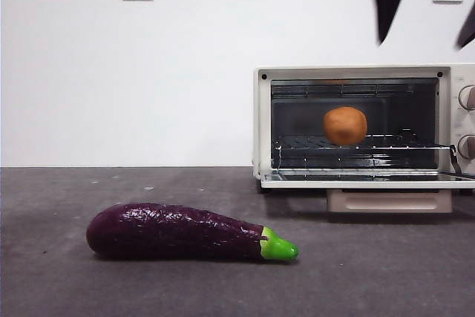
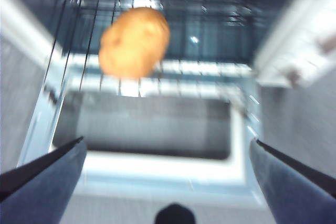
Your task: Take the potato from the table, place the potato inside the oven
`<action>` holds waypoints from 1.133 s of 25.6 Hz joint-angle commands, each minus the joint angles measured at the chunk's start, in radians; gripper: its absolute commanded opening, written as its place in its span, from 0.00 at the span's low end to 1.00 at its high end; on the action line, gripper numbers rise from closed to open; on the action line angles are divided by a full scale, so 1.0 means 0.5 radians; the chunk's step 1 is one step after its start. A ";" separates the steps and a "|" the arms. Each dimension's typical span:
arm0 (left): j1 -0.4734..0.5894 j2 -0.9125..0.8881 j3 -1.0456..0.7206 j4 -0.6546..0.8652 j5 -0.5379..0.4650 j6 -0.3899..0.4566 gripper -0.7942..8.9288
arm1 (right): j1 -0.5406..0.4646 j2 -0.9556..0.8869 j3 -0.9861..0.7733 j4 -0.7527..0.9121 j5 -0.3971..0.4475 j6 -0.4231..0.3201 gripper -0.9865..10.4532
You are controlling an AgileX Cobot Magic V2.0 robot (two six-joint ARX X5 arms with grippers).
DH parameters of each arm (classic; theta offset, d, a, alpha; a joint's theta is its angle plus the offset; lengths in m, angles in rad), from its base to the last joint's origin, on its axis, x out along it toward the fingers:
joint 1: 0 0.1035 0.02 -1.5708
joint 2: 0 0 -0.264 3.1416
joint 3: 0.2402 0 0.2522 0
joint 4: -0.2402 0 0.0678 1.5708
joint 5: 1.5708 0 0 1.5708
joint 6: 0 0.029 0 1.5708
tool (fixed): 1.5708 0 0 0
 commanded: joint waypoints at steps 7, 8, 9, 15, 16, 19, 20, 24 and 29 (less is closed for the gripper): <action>0.039 0.635 -0.009 0.916 0.528 0.219 0.07 | 0.005 -0.665 -0.011 -0.354 -0.002 -0.127 0.57; 0.062 0.715 -0.009 0.998 0.629 0.240 0.07 | 0.005 -0.735 -0.011 -0.381 -0.001 -0.128 0.55; 0.092 0.793 -0.008 1.069 0.742 0.242 0.07 | 0.004 -0.806 -0.010 -0.411 -0.001 -0.128 0.52; 0.364 1.253 -0.007 1.367 1.537 0.157 0.07 | 0.005 -1.171 -0.008 -0.555 -0.002 -0.128 0.34; 0.415 1.334 -0.007 1.410 1.656 0.124 0.07 | 0.004 -1.239 -0.008 -0.571 -0.001 -0.127 0.29; 0.552 1.556 -0.006 1.538 1.931 0.017 0.07 | 0.004 -1.407 0.000 -0.617 0.000 -0.127 0.21; 0.595 1.617 -0.006 1.578 2.000 -0.023 0.07 | 0.004 -1.452 0.006 -0.632 0.002 -0.127 0.21; 0.764 1.859 -0.006 1.740 2.193 -0.231 0.07 | 0.004 -1.596 0.053 -0.686 0.062 -0.127 0.21; 0.908 2.109 0.008 1.922 2.358 -0.418 0.07 | 0.004 -1.672 0.143 -0.687 0.076 -0.127 0.21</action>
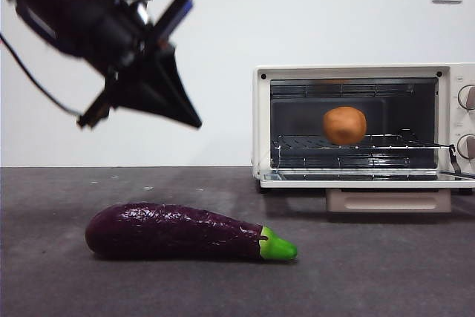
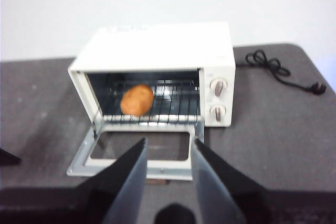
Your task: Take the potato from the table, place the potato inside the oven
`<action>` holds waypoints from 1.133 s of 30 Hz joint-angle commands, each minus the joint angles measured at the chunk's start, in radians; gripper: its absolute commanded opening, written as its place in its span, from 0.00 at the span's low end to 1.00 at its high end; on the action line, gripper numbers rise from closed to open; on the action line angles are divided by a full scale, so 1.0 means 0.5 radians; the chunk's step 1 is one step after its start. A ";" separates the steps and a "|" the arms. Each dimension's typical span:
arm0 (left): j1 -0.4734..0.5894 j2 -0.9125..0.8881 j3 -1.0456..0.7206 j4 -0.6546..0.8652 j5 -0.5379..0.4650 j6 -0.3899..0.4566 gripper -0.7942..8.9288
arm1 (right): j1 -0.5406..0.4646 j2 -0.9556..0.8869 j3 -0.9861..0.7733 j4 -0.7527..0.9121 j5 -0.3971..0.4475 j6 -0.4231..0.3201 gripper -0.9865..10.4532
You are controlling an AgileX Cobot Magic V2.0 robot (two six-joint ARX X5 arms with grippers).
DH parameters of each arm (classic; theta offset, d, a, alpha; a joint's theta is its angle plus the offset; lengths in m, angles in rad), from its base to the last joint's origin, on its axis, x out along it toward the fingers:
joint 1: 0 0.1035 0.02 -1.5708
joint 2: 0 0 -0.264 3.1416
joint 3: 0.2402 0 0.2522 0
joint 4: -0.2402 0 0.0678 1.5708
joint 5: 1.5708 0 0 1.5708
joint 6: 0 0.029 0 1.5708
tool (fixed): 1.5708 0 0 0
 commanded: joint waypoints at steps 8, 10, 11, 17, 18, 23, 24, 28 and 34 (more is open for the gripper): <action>0.054 0.439 0.241 0.092 0.133 -0.198 0.07 | 0.002 -0.018 0.183 -0.033 0.002 -0.046 0.17; 0.035 0.522 0.324 0.073 0.130 -0.195 0.07 | 0.002 -0.018 0.214 -0.032 0.002 -0.058 0.16; 0.027 0.566 0.370 0.056 0.130 -0.195 0.07 | 0.002 -0.018 0.232 -0.032 0.002 -0.060 0.16; -0.023 0.781 0.581 -0.040 0.100 -0.198 0.07 | 0.002 -0.018 0.298 -0.034 0.003 -0.099 0.08; -0.033 0.807 0.608 -0.049 0.092 -0.198 0.07 | 0.002 -0.018 0.301 -0.034 0.003 -0.105 0.08; -0.069 0.914 0.723 -0.101 0.007 -0.198 0.07 | 0.002 -0.018 0.301 -0.047 0.002 -0.096 0.08; -0.073 0.928 0.732 -0.101 0.006 -0.201 0.07 | 0.002 -0.018 0.301 -0.049 0.002 -0.097 0.08; -0.090 0.962 0.735 -0.114 0.014 -0.214 0.07 | 0.002 -0.018 0.301 -0.049 0.002 -0.097 0.08; -0.119 1.007 0.735 -0.115 0.072 -0.213 0.07 | 0.002 -0.018 0.301 -0.050 0.002 -0.098 0.08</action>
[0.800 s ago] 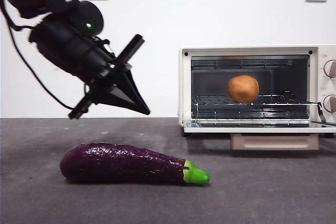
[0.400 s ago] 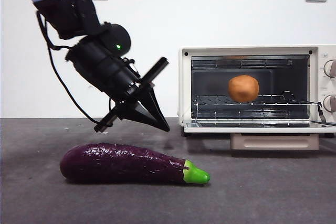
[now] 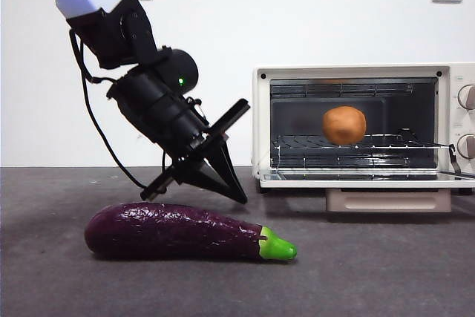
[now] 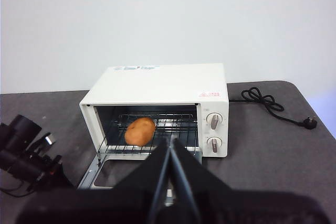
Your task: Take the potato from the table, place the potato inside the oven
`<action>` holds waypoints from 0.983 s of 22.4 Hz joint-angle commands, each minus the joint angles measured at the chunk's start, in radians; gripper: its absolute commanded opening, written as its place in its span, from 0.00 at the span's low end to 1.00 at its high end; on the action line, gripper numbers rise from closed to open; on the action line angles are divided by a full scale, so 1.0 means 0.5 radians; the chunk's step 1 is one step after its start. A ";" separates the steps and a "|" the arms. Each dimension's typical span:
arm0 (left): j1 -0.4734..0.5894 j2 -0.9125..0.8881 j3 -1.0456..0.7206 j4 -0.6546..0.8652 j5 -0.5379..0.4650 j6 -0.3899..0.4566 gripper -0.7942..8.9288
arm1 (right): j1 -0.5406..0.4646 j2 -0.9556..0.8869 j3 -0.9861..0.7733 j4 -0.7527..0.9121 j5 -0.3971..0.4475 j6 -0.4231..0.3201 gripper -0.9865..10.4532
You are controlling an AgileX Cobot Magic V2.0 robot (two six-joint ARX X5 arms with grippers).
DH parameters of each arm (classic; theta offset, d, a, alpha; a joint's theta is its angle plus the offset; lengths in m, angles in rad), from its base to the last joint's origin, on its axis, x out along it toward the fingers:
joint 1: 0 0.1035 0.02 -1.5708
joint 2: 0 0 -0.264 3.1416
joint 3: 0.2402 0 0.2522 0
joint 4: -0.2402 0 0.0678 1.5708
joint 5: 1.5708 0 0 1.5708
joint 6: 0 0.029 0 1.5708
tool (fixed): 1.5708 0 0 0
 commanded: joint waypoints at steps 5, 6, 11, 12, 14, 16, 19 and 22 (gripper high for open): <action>-0.043 0.040 -0.005 0.009 0.148 0.000 0.07 | 0.002 -0.008 0.005 0.000 0.001 -0.014 0.08; -0.050 0.040 -0.005 0.005 0.165 0.001 0.07 | 0.002 -0.008 0.005 -0.006 0.001 -0.014 0.08; -0.064 0.040 -0.005 0.005 0.253 -0.001 0.07 | 0.002 -0.008 0.005 -0.035 0.001 -0.012 0.08; -0.066 0.040 -0.005 0.005 0.256 -0.001 0.07 | 0.002 -0.008 0.005 -0.036 0.001 -0.011 0.08; -0.068 0.040 -0.005 0.007 0.262 0.000 0.07 | 0.002 -0.008 0.005 -0.043 0.000 -0.011 0.08; -0.069 0.040 -0.005 0.011 0.268 0.000 0.07 | 0.002 -0.008 0.005 -0.074 0.000 -0.006 0.08; -0.069 0.040 -0.005 0.055 0.346 -0.007 0.07 | 0.002 -0.008 0.005 -0.119 0.001 -0.006 0.08; -0.069 0.040 -0.005 0.150 0.426 -0.049 0.07 | 0.002 -0.008 0.005 -0.129 0.001 -0.006 0.08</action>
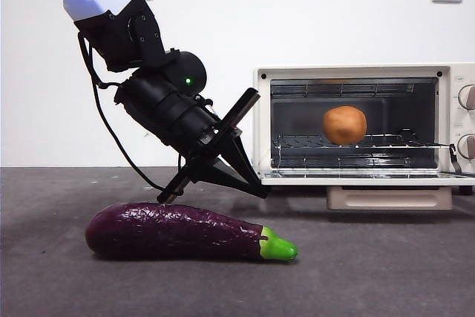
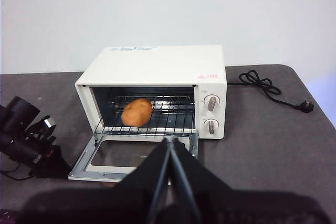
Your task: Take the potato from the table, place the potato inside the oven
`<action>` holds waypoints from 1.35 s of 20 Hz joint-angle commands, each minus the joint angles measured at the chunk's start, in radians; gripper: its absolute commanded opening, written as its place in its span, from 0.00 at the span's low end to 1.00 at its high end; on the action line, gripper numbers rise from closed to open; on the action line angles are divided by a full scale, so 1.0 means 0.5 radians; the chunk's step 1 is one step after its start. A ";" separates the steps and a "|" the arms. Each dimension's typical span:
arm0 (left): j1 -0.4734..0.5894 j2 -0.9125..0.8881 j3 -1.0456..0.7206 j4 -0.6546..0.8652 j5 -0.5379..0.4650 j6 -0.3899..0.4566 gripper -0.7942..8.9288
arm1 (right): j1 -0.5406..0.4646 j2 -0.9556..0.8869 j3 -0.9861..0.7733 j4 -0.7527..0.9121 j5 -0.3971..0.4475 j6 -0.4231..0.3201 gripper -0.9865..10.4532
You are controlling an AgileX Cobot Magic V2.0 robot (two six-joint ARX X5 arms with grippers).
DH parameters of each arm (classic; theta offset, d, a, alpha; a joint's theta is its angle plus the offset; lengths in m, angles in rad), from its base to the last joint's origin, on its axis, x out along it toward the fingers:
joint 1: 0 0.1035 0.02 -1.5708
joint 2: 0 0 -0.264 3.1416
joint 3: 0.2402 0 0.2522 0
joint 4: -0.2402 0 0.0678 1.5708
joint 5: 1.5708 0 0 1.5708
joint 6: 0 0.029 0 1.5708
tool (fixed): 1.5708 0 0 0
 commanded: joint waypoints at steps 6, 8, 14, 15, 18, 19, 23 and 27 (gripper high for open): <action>-0.013 0.031 -0.002 0.262 0.232 -0.154 0.07 | 0.002 -0.008 0.005 0.007 0.000 -0.006 0.08; 0.000 0.031 -0.002 0.315 0.294 -0.195 0.07 | 0.002 -0.008 0.005 0.005 0.000 -0.007 0.08; 0.028 0.026 0.005 0.462 0.420 -0.357 0.07 | 0.002 -0.008 0.005 -0.001 0.000 -0.006 0.08; 0.030 0.026 0.011 0.472 0.424 -0.375 0.07 | 0.002 -0.008 0.005 -0.001 0.000 -0.007 0.08; 0.037 0.026 0.050 0.468 0.428 -0.385 0.07 | 0.002 -0.008 0.005 -0.002 0.000 -0.008 0.08; 0.037 0.026 0.069 0.468 0.433 -0.394 0.07 | 0.002 -0.008 0.005 -0.002 0.001 -0.011 0.08; 0.037 0.026 0.200 0.462 0.449 -0.434 0.07 | 0.002 -0.008 0.005 -0.001 0.001 -0.013 0.08; 0.037 0.026 0.407 0.419 0.446 -0.438 0.07 | 0.002 -0.008 0.005 -0.001 0.001 -0.013 0.08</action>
